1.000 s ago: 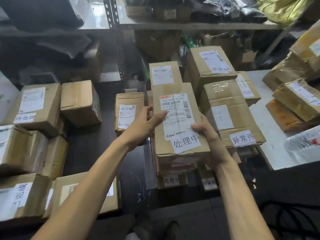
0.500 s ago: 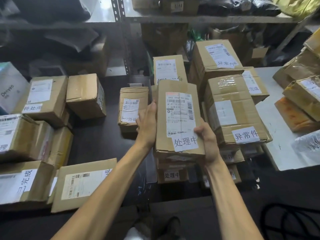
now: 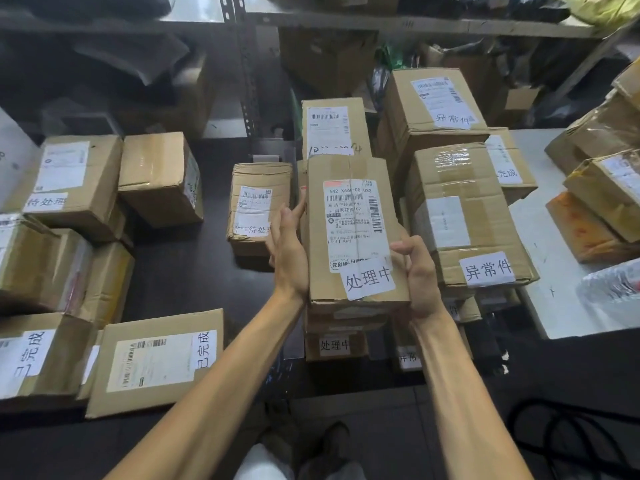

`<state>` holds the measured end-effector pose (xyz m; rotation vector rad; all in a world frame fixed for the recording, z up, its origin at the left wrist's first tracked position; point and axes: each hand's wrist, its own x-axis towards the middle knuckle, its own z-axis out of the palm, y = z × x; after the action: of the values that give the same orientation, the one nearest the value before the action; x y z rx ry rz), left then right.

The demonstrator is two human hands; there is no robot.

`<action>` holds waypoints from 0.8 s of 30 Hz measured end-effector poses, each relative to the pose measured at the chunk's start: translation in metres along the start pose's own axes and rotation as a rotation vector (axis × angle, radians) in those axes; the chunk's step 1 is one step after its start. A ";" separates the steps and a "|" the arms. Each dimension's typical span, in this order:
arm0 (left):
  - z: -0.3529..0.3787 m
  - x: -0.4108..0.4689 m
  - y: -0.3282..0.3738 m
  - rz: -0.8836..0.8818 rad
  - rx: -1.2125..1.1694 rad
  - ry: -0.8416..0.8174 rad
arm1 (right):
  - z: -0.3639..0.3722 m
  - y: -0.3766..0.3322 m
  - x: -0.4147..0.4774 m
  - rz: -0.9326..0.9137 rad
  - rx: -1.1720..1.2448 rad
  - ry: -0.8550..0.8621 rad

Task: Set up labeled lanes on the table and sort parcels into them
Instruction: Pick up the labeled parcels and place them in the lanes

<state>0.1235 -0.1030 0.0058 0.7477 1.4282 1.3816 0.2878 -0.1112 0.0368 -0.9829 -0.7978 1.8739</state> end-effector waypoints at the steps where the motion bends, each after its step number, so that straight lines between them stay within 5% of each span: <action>1: -0.001 0.000 -0.004 -0.010 -0.004 0.001 | 0.000 0.001 0.001 0.005 -0.006 -0.001; 10: -0.003 0.011 -0.027 -0.043 -0.065 -0.005 | -0.016 0.010 0.014 -0.049 -0.424 0.084; 14: -0.005 0.009 -0.024 -0.129 -0.090 -0.002 | -0.009 0.006 0.010 0.009 -0.349 0.079; 20: -0.009 0.006 -0.003 0.003 0.045 -0.079 | -0.001 -0.005 0.007 -0.053 -0.478 0.062; 24: -0.008 -0.008 0.027 0.052 0.019 -0.084 | 0.009 -0.020 -0.001 -0.135 -0.595 0.199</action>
<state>0.1132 -0.1083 0.0330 0.8505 1.3671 1.3618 0.2883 -0.1049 0.0574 -1.4110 -1.2997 1.4142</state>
